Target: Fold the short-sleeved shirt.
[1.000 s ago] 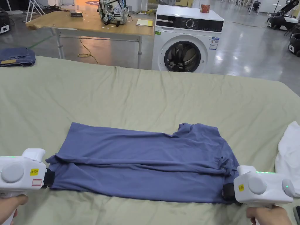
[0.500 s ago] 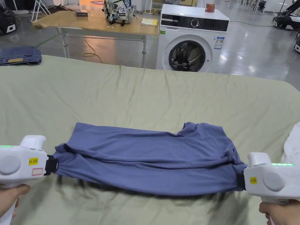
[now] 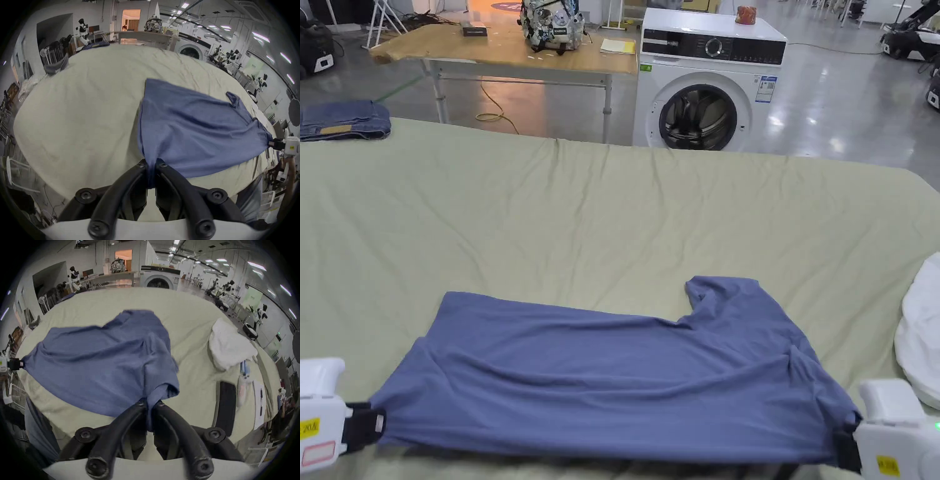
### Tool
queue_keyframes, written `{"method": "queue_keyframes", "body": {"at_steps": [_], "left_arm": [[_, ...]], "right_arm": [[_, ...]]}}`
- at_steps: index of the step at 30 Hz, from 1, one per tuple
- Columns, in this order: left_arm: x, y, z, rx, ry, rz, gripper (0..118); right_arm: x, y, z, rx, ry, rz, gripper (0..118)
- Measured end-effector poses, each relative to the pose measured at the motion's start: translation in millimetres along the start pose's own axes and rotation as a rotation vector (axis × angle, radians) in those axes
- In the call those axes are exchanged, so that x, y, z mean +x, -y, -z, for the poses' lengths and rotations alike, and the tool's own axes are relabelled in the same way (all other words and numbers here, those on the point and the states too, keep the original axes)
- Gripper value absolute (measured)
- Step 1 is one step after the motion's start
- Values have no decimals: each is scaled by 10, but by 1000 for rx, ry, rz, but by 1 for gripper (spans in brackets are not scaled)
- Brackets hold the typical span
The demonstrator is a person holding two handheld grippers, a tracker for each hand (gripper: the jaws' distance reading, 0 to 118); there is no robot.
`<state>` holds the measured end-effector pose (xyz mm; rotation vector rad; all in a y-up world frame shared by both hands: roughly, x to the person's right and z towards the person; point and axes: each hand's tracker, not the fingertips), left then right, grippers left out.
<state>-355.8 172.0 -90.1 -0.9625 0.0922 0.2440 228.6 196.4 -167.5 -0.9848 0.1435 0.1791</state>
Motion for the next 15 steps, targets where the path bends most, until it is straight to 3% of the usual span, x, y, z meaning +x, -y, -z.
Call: {"method": "queue_keyframes", "body": {"at_steps": [6, 12, 14, 15], "left_arm": [[-71, 363, 256, -52, -18, -32, 2], [-32, 320, 253, -56, -37, -11, 2], [-40, 294, 231, -56, -33, -11, 2], [-46, 272, 206, -53, -24, -29, 2]], "right_arm": [[49, 426, 374, -79, 11, 52, 4], [-12, 500, 496, -64, 48, 30, 5], [-18, 494, 476, -56, 58, 23, 9], [-19, 466, 450, -59, 67, 18, 21]]}}
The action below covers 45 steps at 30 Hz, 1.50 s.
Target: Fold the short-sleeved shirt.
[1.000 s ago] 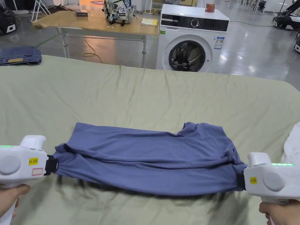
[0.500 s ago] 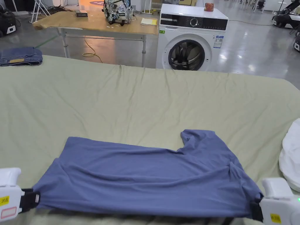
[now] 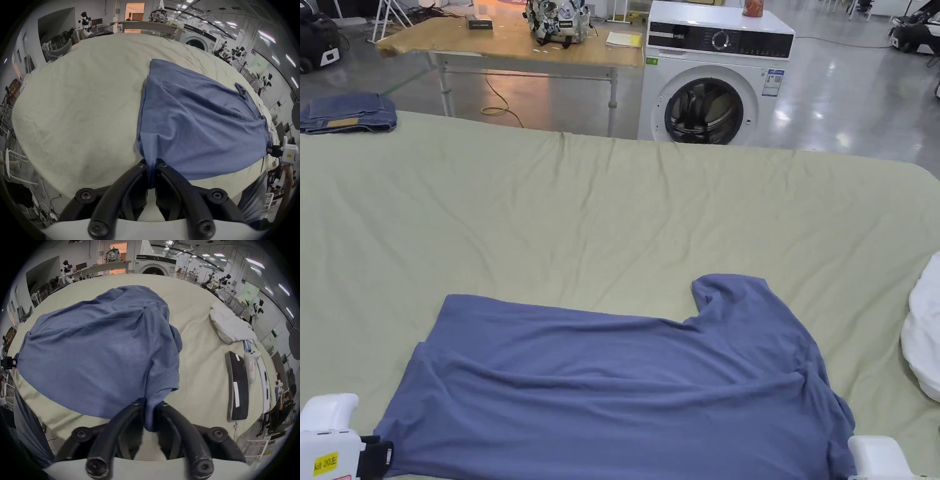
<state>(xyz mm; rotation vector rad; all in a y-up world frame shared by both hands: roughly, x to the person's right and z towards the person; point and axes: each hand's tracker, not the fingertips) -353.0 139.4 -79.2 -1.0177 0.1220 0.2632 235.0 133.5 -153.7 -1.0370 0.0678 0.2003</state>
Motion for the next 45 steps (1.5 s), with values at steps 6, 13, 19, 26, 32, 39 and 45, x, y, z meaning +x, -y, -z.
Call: {"method": "queue_keyframes", "body": {"at_steps": [6, 13, 19, 26, 32, 39, 45], "left_arm": [[158, -208, -304, 120, 8, 15, 37], [575, -544, -479, 361, 26, 106, 42], [920, -665, -450, 513, 12, 131, 2], [931, -837, -242, 529, 2, 121, 0], [588, -1487, 165, 373, -7, 118, 0], [304, -2301, 837, 68, 18, 117, 0], [295, -2476, 1196, -74, -11, 145, 65]], "right_arm": [[8, -251, -421, 160, 67, 29, 71], [-332, -626, -744, 479, 15, 95, 59], [-696, -884, -692, 571, -33, 142, 2], [-941, -983, -609, 625, -53, 117, 0], [-993, -1097, -496, 592, -103, 99, 0], [-915, -1130, -314, 533, -99, 75, 0], [-782, -1079, -190, 479, -66, 76, 0]]}}
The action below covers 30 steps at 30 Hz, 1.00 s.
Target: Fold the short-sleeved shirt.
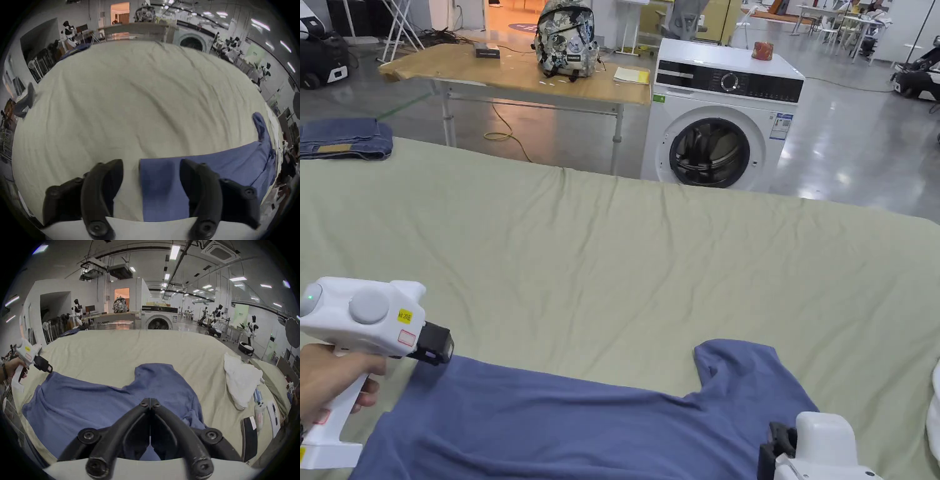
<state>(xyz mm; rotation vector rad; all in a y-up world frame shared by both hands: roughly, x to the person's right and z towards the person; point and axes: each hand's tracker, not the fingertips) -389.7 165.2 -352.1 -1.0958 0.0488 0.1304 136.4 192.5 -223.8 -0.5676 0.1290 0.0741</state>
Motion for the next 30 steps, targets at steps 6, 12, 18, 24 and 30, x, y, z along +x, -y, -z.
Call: {"method": "queue_keyframes", "body": {"at_steps": [6, 12, 18, 24, 30], "left_arm": [[96, 37, 238, -55, -40, -27, 73], [207, 35, 119, 0, -66, 17, 17], [153, 70, 76, 30, -25, -36, 0], [138, 143, -184, 121, 18, -40, 0], [142, 336, -547, 214, 47, -28, 0]], "right_arm": [[127, 90, 43, -41, 28, 1, 0], [148, 136, 60, -65, 36, 4, 0], [130, 200, 77, -87, 24, 10, 0], [265, 92, 120, -99, 32, 29, 0], [611, -426, 514, -165, 47, 34, 0]]}}
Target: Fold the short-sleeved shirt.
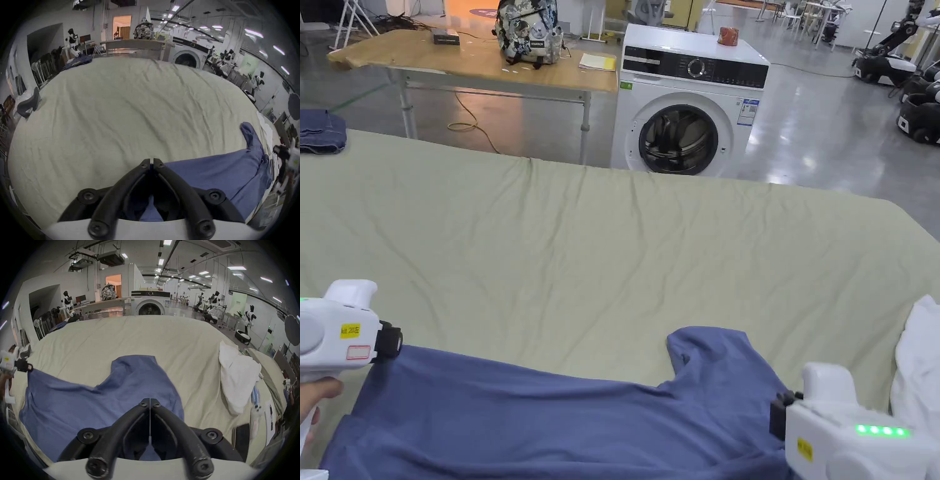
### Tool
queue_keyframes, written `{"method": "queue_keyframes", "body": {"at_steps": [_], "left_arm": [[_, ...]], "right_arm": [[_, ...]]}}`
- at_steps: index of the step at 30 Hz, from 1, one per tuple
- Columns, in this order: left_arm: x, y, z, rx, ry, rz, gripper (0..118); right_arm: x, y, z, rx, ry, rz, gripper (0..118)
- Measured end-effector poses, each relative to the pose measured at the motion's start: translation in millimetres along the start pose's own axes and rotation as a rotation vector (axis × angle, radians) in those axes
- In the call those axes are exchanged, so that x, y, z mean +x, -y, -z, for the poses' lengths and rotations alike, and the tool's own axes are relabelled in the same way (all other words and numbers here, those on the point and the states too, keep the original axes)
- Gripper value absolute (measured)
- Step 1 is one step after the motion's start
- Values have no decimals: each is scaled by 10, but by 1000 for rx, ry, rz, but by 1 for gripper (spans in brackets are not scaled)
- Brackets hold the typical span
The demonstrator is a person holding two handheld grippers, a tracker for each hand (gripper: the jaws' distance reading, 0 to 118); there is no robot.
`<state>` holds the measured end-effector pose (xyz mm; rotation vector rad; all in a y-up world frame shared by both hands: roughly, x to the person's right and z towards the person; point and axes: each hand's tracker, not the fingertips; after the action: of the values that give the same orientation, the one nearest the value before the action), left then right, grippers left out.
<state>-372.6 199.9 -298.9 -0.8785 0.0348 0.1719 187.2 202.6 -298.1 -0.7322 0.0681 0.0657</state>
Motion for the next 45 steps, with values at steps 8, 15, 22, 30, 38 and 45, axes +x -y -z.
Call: {"method": "queue_keyframes", "body": {"at_steps": [8, 15, 22, 30, 38, 45], "left_arm": [[-34, 184, -169, 28, -4, -14, 0], [-7, 207, -172, 28, -8, -26, 0], [23, 189, -150, 21, -14, -20, 0], [34, 189, -223, 34, -6, -21, 0], [-54, 244, -569, 81, 13, -28, 0], [-154, 534, -989, 122, 40, -37, 0]], "right_arm": [[253, -680, 1011, -260, -8, -63, 58], [397, -638, 1669, -427, 46, -85, 61], [238, -604, 1568, -409, 19, -37, 1], [358, -559, 1238, -309, 2, 15, 0], [352, -577, 272, -164, -41, 25, 0], [348, -384, -605, -83, -48, -30, 0]]}}
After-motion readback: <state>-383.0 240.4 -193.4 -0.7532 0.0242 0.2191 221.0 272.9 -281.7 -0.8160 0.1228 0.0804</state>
